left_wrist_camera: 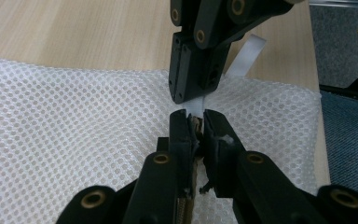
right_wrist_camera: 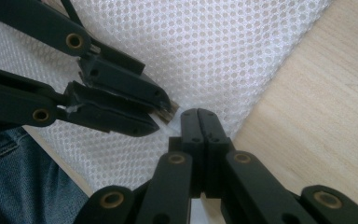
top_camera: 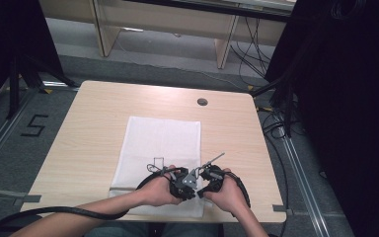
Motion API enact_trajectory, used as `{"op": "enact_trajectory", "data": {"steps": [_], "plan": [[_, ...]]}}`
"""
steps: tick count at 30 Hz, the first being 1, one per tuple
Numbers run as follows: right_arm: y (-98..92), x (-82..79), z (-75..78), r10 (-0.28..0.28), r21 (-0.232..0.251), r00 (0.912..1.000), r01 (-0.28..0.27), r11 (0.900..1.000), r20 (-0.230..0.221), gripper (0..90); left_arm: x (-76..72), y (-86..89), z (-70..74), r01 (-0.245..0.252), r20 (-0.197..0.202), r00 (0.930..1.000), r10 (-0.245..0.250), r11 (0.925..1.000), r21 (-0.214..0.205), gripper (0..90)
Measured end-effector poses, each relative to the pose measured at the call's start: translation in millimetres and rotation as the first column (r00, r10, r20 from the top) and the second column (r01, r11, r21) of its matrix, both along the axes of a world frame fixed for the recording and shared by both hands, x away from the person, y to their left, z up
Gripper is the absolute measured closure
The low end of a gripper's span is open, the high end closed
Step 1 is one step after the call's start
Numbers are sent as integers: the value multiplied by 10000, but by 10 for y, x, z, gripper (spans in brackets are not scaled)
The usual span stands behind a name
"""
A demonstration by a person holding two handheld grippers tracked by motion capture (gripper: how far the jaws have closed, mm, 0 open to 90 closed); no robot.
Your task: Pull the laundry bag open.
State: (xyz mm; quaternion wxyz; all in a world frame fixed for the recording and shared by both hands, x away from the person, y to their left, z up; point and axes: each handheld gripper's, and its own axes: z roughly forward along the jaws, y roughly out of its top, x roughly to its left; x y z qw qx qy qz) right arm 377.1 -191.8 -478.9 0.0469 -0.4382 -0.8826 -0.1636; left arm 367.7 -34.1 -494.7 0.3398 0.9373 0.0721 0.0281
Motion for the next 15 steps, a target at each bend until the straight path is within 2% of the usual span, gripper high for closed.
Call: {"op": "enact_trajectory", "data": {"steps": [5, 6, 7, 8, 13, 15], "plan": [[10, 1, 2, 35, -21, 10000, -35, 10000, -11, 900, 8, 11, 1, -85, -108, 9999, 84, 9999, -73, 820], [11, -2, 1, -20, -29, 10000, 20, 10000, 33, 900, 6, 12, 0, -100, -131, 9999, 98, 9999, -93, 820], [10, 3, -11, 201, -93, 9995, -199, 9998, 249, 900, 9, 14, 5, -71, -161, 9998, 70, 10000, -53, 820], [29, -11, -1, -47, -71, 9999, 48, 10000, 113, 900, 11, 14, 6, -66, -139, 9999, 65, 10000, -47, 820], [41, -8, 8, 132, -243, 9998, -128, 9996, 141, 900, 1, 17, 5, -90, -21, 10000, 90, 9999, -67, 821], [46, -12, 11, 28, -274, 10000, -26, 9996, 83, 900, 1, 18, 10, -66, 0, 10000, 66, 10000, -43, 821]]}}
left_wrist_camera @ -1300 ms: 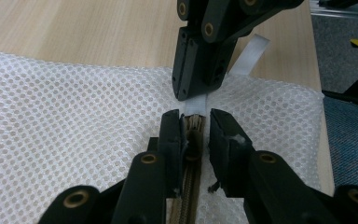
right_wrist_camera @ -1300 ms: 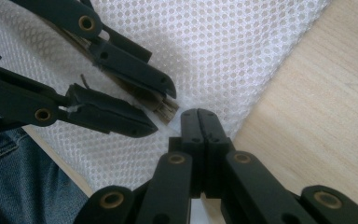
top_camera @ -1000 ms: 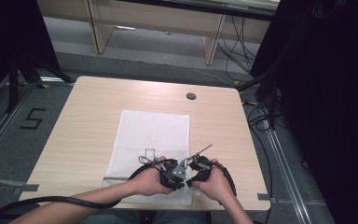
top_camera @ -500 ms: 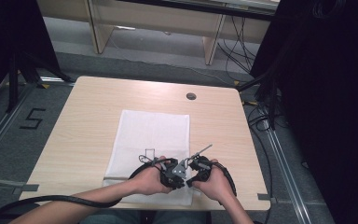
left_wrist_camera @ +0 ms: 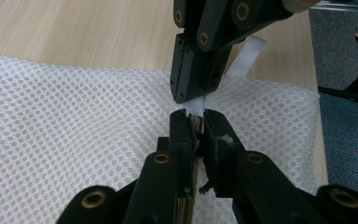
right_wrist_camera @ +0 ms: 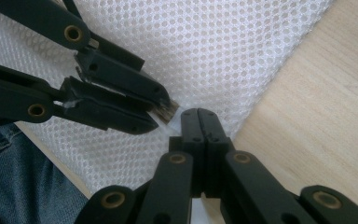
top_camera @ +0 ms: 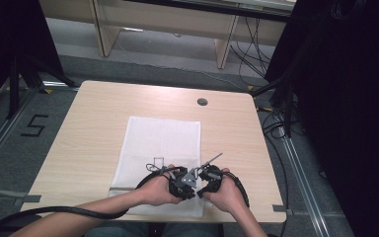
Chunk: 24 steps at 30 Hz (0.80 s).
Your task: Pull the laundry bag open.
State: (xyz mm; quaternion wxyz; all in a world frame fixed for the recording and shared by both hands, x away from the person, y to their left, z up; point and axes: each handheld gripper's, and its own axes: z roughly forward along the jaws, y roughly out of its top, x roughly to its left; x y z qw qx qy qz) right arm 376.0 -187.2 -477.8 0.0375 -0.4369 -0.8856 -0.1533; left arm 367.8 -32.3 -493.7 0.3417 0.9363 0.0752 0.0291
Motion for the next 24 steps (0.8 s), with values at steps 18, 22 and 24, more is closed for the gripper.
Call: {"op": "enact_trajectory", "data": {"steps": [18, 22, 24], "plan": [[6, 4, -7, 77, 2, 9999, -77, 10000, 100, 900, -10, 33, 31, 127, -27, 9999, -126, 9999, 37, 821], [8, 3, -7, 43, 4, 9999, -43, 10000, 97, 900, -14, 64, 49, 82, -208, 9998, -81, 10000, 45, 822], [10, 3, -8, 34, 22, 9999, -34, 10000, 105, 900, -3, 88, 63, 18, -10, 10000, -18, 10000, 28, 821]]}}
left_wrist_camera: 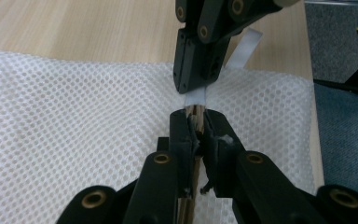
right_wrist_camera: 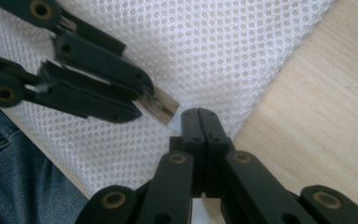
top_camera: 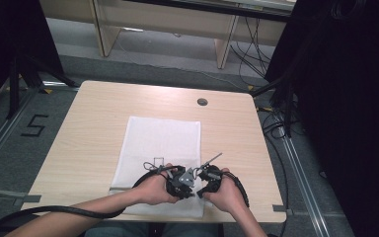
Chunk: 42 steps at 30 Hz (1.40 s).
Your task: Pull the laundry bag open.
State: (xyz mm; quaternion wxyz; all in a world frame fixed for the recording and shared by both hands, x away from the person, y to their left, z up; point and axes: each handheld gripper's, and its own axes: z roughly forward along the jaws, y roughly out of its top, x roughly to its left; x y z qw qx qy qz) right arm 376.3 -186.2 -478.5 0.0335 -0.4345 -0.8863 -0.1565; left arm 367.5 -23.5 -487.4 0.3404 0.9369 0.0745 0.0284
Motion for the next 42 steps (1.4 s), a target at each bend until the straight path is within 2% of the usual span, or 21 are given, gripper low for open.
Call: {"op": "enact_trajectory", "data": {"steps": [1, 7, 10, 11, 12, 14, 16, 17, 18, 19, 21, 22, 24, 25, 26, 28, 29, 30, 42], "plan": [[2, 0, 1, -19, -4, 10000, 19, 10000, -16, 900, -25, 0, -7, -91, -253, 9996, 91, 10000, -14, 821], [-5, 1, 6, -90, 19, 9998, 90, 10000, -156, 900, -25, 15, -13, -111, -309, 9995, 109, 9999, -90, 821], [-17, 9, -2, 67, -21, 9999, -67, 10000, -88, 900, -24, 16, -13, -104, -308, 9995, 101, 9999, -93, 821], [-6, 4, 7, -121, 24, 9997, 122, 9999, -207, 900, -22, 17, -14, -91, -336, 9994, 88, 9999, -108, 821], [-7, 4, 6, -141, 35, 9997, 142, 9999, -206, 900, 14, 23, -4, 133, 132, 9998, -133, 9999, -9, 822], [-9, 3, 6, -126, 46, 9997, 127, 9999, -202, 900, 6, 25, -7, 39, 156, 9999, -38, 10000, -39, 821], [-6, 2, 7, -102, 37, 9998, 103, 9999, -190, 900, 3, 25, -12, 316, -99, 9995, -316, 9995, -55, 822], [-2, 1, 8, -95, 14, 9998, 96, 10000, -166, 900, -7, 40, 2, 36, 136, 9999, -36, 10000, -2, 822], [10, -3, 3, -170, 15, 9998, 170, 9999, -134, 900, -9, 46, 4, -25, 25, 10000, 26, 10000, -32, 822], [0, 11, -10, 149, 23, 9998, -149, 9999, 94, 900, -9, 46, 4, -25, 25, 10000, 26, 10000, -32, 822], [9, 1, 7, 30, -62, 10000, -31, 10000, -90, 900, -8, 55, 9, 25, 39, 10000, -24, 10000, -69, 822], [4, 6, 1, 87, -54, 10000, -87, 9999, -12, 900, 0, 53, 9, 120, 182, 9998, -120, 9999, -21, 822], [-12, 13, -10, 273, -21, 9996, -272, 9996, 81, 900, 5, 58, 10, 143, 141, 9998, -142, 9999, -21, 822], [4, 2, -2, -48, 40, 10000, 48, 10000, -33, 900, 5, 62, 8, 110, 199, 9997, -110, 9999, 38, 822], [-1, 4, 2, -36, 0, 10000, 36, 10000, -60, 900, 6, 69, 9, 79, 77, 9999, -79, 10000, -27, 822], [6, -8, 10, -219, 20, 9995, 220, 9998, -233, 900, 11, 79, 12, 103, 108, 9999, -102, 9999, -38, 822], [-13, 3, -1, -8, -26, 10000, 8, 10000, -45, 900, 15, 86, 18, 63, 97, 9999, -63, 10000, -6, 822], [-6, -1, 7, -118, 28, 9998, 119, 9999, -153, 900, 11, 90, 20, 49, 136, 9999, -49, 10000, 51, 822], [-4, -5, 6, -26, -26, 10000, 25, 10000, -62, 900, 5, 163, 52, -24, 210, 9998, 24, 10000, -21, 821]]}}
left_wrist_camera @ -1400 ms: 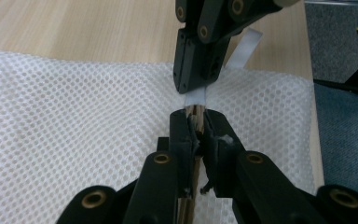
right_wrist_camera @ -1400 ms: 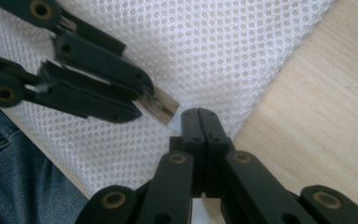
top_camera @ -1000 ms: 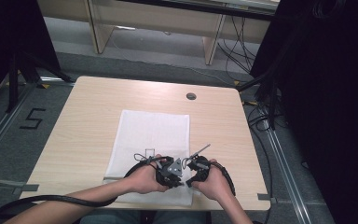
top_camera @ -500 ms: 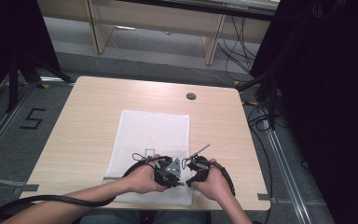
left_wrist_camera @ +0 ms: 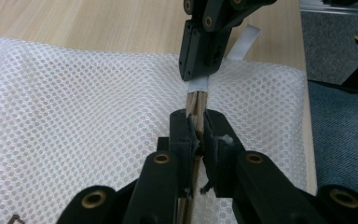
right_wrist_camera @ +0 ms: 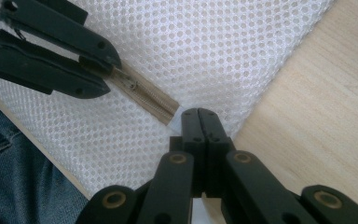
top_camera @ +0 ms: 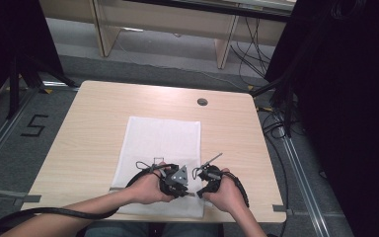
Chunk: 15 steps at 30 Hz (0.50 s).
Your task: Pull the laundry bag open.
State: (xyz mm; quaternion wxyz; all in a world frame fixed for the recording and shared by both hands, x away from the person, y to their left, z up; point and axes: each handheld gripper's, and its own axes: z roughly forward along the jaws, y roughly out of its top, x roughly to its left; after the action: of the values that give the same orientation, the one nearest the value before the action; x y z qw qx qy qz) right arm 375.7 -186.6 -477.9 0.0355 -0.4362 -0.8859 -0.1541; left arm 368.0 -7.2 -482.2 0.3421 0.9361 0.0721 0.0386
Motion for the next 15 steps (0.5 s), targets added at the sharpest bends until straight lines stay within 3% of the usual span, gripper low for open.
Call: {"op": "enact_trajectory", "data": {"steps": [15], "plan": [[7, -6, 1, -99, -55, 9999, 98, 9999, -21, 900, 5, 63, 15, -37, -10, 10000, 37, 10000, -91, 822]]}}
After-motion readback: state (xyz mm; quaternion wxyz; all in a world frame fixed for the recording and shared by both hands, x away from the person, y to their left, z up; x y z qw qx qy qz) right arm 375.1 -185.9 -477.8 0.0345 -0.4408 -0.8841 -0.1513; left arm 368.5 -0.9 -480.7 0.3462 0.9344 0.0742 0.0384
